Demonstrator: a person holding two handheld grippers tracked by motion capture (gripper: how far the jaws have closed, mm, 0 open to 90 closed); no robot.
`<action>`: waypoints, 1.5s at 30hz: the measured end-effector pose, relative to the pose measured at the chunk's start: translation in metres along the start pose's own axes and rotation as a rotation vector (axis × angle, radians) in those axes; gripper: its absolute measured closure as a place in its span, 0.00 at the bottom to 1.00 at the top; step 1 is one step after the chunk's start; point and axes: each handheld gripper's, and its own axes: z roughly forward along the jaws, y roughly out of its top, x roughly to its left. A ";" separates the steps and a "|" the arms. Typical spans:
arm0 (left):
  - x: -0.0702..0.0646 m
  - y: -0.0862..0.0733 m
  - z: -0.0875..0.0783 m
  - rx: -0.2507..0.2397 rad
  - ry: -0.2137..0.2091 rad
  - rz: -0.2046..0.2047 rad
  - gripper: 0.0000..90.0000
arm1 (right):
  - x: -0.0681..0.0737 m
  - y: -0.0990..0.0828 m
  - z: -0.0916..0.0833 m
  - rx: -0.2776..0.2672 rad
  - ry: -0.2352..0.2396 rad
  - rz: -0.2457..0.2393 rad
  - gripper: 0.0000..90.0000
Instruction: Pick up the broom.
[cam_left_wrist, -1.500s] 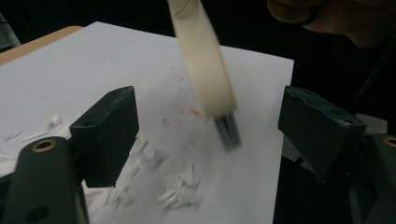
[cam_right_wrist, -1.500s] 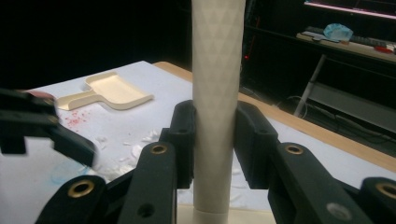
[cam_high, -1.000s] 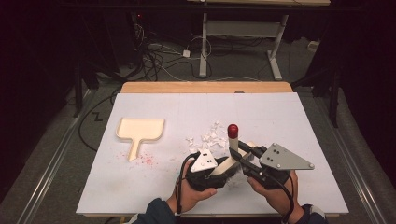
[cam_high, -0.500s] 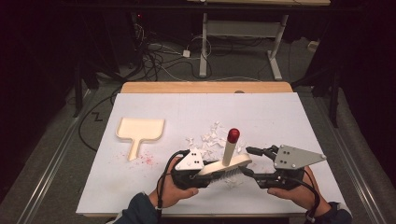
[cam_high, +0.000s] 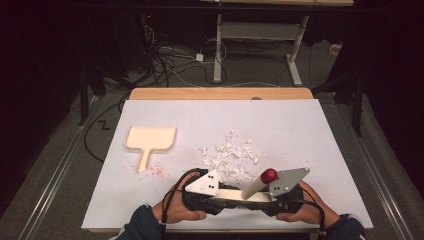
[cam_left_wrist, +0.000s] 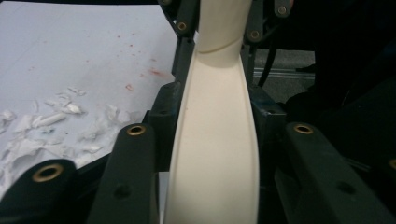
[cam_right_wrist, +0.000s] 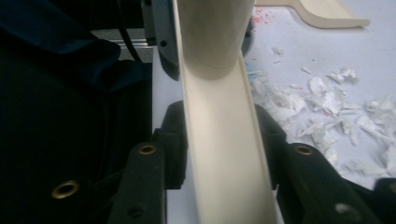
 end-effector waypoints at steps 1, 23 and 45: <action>0.000 0.000 0.000 0.000 0.000 0.000 0.64 | 0.000 0.000 0.000 0.000 0.000 0.000 0.74; 0.005 -0.046 -0.058 -0.004 0.575 -0.052 0.18 | -0.025 -0.005 -0.044 -0.039 -0.359 0.176 0.76; -0.024 -0.130 -0.086 0.178 0.739 -0.210 0.18 | -0.068 -0.039 -0.084 -0.024 -0.659 0.333 0.76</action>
